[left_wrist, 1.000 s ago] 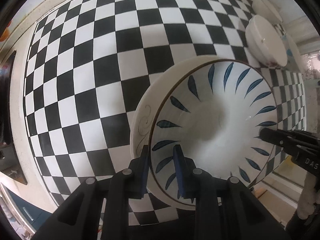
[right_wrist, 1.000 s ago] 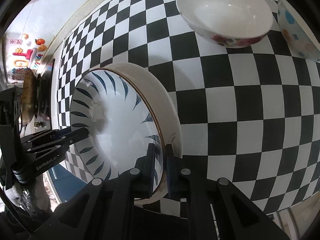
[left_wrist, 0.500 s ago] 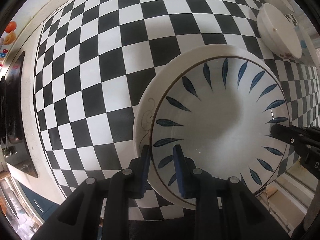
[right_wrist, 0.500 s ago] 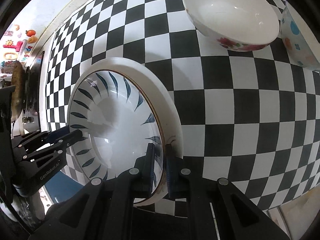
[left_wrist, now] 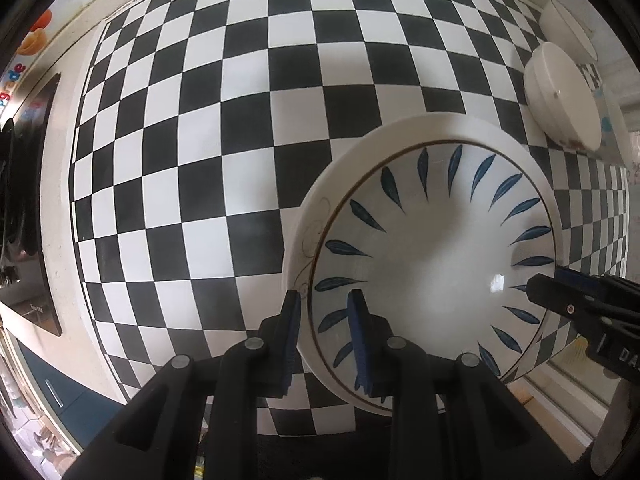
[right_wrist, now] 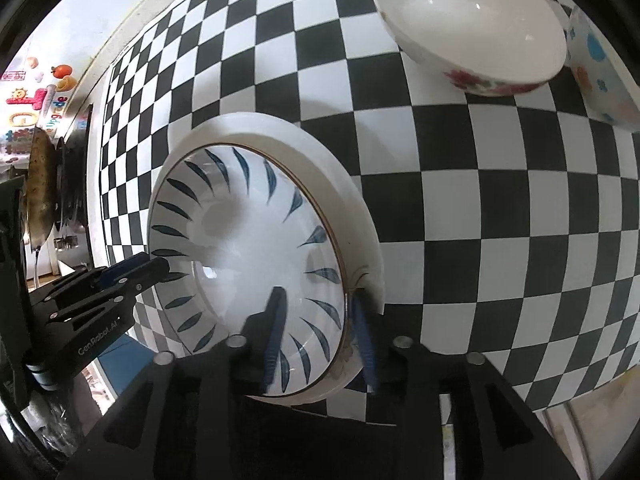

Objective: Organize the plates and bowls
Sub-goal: 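Lower the striped plate onto the stack and open the right tool, then raise the right tool away from the plate stack, then reach the right tool to a white bowl and grip its rim, then lift the white bowl with the right tool toward the other bowls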

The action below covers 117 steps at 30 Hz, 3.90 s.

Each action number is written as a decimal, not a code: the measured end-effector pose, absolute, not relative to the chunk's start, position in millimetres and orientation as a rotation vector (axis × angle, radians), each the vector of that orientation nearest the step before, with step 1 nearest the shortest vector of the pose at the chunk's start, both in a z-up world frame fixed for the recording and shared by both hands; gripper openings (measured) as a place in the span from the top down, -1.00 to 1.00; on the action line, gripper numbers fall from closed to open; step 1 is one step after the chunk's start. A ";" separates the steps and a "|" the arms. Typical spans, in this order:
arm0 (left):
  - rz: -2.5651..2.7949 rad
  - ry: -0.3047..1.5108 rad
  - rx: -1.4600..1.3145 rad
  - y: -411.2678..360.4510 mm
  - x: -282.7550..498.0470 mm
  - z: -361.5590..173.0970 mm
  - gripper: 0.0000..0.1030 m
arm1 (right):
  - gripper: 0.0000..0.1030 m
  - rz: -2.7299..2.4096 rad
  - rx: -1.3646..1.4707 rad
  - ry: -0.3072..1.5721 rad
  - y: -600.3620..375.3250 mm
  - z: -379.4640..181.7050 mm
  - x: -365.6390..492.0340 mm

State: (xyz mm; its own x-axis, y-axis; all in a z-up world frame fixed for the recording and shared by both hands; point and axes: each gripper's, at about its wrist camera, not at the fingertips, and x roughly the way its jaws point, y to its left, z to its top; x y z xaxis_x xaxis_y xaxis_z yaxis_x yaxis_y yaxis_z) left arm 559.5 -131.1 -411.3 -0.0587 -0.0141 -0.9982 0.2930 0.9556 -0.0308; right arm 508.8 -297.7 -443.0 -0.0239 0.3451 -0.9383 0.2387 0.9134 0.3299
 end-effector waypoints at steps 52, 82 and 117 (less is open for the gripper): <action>-0.272 1.262 0.064 -118.5 447.8 -180.8 -0.59 | -0.74 -0.012 0.205 1.218 -296.0 -167.0 384.2; -0.403 1.214 0.062 -218.8 590.9 -250.2 -0.53 | -0.74 -0.244 0.673 1.179 -463.4 -311.5 458.6; -0.535 1.557 0.250 -347.1 627.9 -385.2 0.44 | 0.75 -0.106 0.565 1.490 -450.3 -433.8 562.8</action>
State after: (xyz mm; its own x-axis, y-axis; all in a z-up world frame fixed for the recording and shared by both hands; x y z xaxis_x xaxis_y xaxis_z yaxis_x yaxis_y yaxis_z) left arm 627.9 -347.1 -385.2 -0.0700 -0.1659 -0.9836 0.4734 0.8624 -0.1792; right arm 562.8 -450.3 -433.8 0.1021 0.2726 -0.9567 0.4051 0.8670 0.2902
